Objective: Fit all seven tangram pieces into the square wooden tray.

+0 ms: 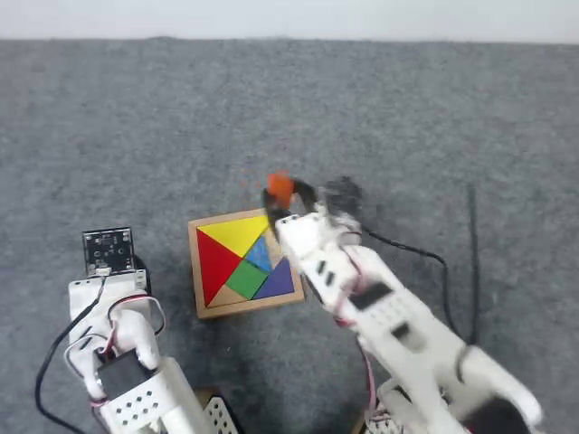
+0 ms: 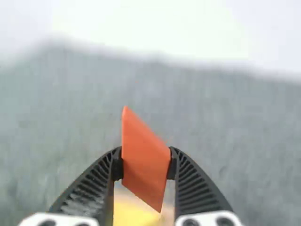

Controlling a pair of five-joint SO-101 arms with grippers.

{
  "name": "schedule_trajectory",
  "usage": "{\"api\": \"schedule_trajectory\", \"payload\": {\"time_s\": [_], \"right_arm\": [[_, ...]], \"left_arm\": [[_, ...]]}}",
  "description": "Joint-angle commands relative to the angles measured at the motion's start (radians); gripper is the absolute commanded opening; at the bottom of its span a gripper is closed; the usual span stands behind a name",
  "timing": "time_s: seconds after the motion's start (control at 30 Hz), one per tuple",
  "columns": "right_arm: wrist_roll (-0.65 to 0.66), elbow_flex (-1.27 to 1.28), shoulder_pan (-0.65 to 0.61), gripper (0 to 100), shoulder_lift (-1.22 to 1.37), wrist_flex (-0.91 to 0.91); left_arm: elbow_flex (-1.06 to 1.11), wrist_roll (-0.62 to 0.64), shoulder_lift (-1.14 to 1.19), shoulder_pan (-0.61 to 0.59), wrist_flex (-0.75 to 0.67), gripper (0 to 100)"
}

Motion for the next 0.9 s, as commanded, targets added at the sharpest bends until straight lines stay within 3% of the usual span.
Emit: {"api": "schedule_trajectory", "payload": {"time_s": [0.0, 0.1, 0.33, 0.57, 0.87], "right_arm": [[-0.015, 0.147, -0.013, 0.7, -0.246, -0.26], [-0.015, 0.18, -0.087, 0.7, -0.371, -0.242], [-0.044, 0.181, -0.188, 0.6, -0.631, -0.085], [-0.207, 0.15, -0.194, 0.6, -0.963, 0.28], [-0.374, 0.095, -0.105, 0.6, -1.026, 0.46]], "left_arm": [[-0.012, -0.008, -0.023, 0.005, 0.008, 18], [-0.015, -0.006, -0.025, 0.034, 0.0, 18], [-0.107, 0.04, -0.025, 0.334, -0.117, 18], [-0.292, 0.272, -0.025, 0.545, -0.12, 19], [-0.286, 0.276, -0.025, 0.881, -0.164, 25]]}}
